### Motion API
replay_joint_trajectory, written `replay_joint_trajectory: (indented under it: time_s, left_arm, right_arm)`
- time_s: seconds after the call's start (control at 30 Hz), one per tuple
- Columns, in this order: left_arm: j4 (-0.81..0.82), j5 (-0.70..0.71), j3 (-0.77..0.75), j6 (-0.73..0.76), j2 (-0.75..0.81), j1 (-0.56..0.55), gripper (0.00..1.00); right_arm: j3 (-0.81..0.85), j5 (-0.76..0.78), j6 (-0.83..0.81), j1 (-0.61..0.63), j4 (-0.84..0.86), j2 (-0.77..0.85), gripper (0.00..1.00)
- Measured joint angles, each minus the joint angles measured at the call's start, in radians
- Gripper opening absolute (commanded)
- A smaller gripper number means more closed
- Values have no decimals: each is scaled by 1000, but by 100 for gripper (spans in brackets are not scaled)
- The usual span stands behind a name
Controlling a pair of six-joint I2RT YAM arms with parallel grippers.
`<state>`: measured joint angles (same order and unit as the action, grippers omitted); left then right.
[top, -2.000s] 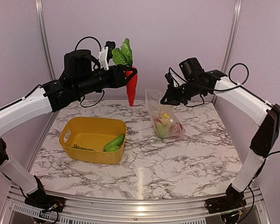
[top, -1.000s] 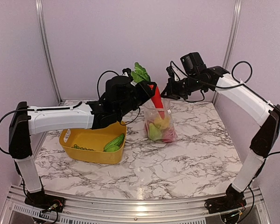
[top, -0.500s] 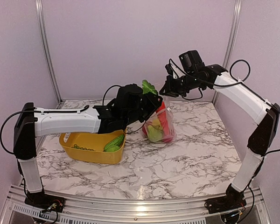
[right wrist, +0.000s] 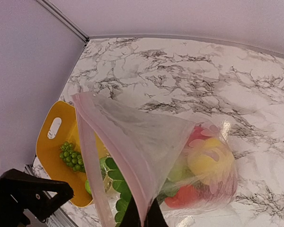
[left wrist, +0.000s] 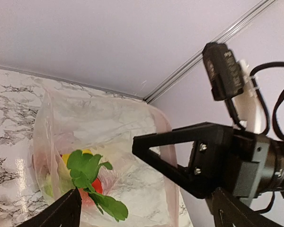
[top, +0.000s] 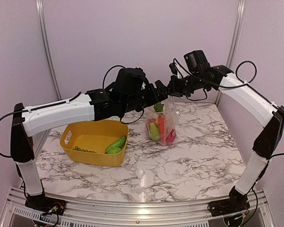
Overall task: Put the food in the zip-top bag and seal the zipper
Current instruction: Place the fake vegetable in the zipper food storage bag, then adjust the zipper food storage bag at the center of the board.
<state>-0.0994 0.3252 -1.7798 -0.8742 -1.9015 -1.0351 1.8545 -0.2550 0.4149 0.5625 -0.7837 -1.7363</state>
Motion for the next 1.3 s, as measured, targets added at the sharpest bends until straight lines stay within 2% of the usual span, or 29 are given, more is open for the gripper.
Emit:
replay_joint_trajectory:
  time_s: [0.1, 0.13, 0.33, 0.5, 0.57, 0.67, 0.93, 1.03, 1.17, 1.23, 1.3]
  left_arm:
    - [18, 7, 29, 86, 100, 9, 99]
    - [26, 7, 39, 109, 133, 11, 96]
    - [1, 13, 104, 193, 319, 21, 58]
    - [-116, -32, 131, 191, 290, 50, 31]
    - [-157, -50, 132, 182, 249, 61, 30]
    - [-217, -75, 123, 170, 178, 77, 36]
    - [-296, -153, 52, 92, 40, 126, 34]
    - [-293, -188, 37, 67, 23, 139, 29]
    - [-291, -232, 16, 44, -2, 151, 15]
    - [-290, -248, 2, 36, -16, 155, 4]
    - [-292, -263, -12, 37, -31, 158, 0]
  right_arm:
    - [-25, -2, -1, 1, 0, 14, 0]
    - [-29, -2, -1, 2, 0, 14, 0]
    - [-40, -4, 0, 3, 8, 14, 0]
    - [-56, -6, 1, 8, 31, 14, 0]
    - [-68, -8, 3, 10, 40, 14, 0]
    - [-84, -11, 4, 12, 50, 14, 0]
    - [-87, -20, 4, 12, 55, 14, 0]
    - [-87, -25, 3, 12, 58, 14, 0]
    - [-87, -30, 3, 13, 58, 14, 0]
    - [-87, -31, 2, 13, 58, 14, 0]
    - [-87, -31, 0, 13, 58, 12, 0]
